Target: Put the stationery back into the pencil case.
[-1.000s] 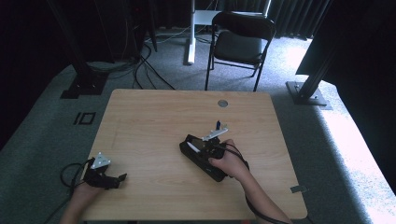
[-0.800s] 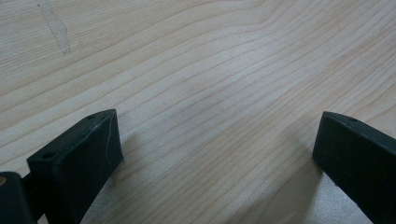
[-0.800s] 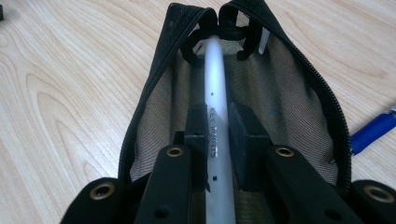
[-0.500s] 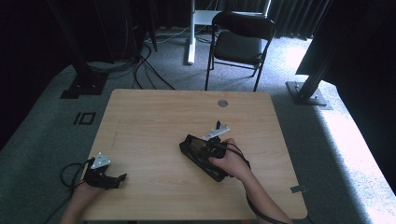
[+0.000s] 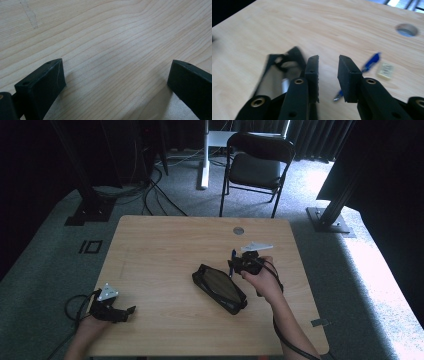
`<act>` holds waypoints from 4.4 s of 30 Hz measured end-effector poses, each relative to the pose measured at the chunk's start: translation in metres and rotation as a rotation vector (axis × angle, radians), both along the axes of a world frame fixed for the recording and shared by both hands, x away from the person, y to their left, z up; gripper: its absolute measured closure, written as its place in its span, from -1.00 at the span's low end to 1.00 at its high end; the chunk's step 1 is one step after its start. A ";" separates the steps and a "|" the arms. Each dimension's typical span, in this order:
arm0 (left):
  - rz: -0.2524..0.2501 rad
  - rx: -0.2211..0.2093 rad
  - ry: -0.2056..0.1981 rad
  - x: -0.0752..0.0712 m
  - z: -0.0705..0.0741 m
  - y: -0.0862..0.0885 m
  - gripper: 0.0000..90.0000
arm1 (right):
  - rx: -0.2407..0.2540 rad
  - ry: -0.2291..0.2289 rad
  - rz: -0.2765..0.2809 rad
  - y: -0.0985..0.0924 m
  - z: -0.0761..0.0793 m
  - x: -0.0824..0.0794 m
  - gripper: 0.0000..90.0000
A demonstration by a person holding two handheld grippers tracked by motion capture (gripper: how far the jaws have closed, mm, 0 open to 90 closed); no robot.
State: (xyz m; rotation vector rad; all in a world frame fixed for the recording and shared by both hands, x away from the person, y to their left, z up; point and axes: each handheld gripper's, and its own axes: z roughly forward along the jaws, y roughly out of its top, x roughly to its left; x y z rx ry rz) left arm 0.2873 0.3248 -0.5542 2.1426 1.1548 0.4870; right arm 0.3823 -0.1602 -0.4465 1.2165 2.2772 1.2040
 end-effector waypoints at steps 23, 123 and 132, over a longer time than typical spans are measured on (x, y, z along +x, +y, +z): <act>0.000 0.000 0.000 0.000 0.000 0.000 -0.96 | -0.073 0.095 -0.277 -0.028 -0.066 0.079 0.39; 0.000 0.000 0.000 0.000 0.000 0.000 -0.96 | -0.132 0.131 0.209 0.062 -0.028 -0.011 0.51; 0.000 0.000 0.000 0.000 0.000 0.000 -0.96 | -0.186 0.159 0.215 0.072 -0.039 -0.006 0.52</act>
